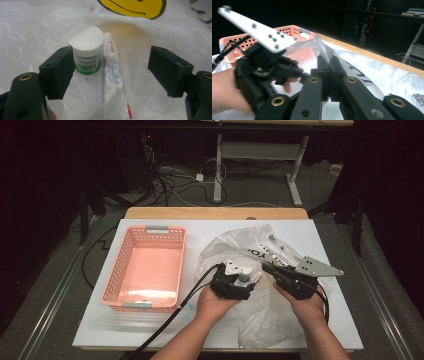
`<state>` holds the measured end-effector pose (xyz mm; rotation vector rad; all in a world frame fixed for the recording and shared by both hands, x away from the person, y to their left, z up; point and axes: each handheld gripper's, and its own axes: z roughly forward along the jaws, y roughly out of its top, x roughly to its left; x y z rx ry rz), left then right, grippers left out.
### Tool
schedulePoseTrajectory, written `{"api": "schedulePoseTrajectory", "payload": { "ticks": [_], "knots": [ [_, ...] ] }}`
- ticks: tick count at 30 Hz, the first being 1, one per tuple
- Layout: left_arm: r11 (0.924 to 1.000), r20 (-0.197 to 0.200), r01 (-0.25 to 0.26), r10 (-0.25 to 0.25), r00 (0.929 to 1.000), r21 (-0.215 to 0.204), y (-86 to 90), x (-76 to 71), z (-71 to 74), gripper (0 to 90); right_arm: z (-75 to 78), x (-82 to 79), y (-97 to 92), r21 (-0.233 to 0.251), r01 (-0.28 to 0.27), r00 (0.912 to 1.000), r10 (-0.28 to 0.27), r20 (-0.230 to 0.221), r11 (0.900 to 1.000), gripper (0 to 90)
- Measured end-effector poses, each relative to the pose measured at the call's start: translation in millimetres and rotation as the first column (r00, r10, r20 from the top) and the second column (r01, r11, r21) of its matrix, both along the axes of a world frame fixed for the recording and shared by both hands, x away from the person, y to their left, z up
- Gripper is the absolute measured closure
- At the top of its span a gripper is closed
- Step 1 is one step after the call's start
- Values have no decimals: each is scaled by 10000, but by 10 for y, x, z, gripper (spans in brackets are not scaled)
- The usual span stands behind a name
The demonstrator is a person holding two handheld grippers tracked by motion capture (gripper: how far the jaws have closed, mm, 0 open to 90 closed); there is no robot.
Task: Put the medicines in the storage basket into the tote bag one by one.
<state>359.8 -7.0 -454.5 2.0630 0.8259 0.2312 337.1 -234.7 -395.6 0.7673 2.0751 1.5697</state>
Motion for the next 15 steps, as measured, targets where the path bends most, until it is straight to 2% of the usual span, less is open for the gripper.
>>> {"api": "schedulePoseTrajectory", "payload": {
  "ticks": [2, 5, 8, 12, 15],
  "knots": [
    [9997, -117, 238, -239, 9996, -81, 27, -87, 12, 188, 1, -3, -2, -12, -7, 10000, 7, -2, 10000, 900],
    [9983, -40, 548, -549, 9985, -185, 67, -217, 36, 151, 3, -5, -3, -19, 2, 10000, -2, 7, 10000, 900],
    [9950, -90, 866, -872, 9962, -494, 123, -317, 61, 129, 7, -10, -2, -39, 1, 10000, -1, 33, 10000, 900],
    [9932, -291, 958, -979, 9948, -663, 203, -418, 76, 7, 6, -6, -9, -10, 48, 10000, -48, 44, 10000, 900],
    [9916, -248, 1061, -1082, 9938, -740, 278, -510, 95, 0, 5, -8, -13, -18, 69, 10000, -69, 16, 10000, 900]
  ]
}}
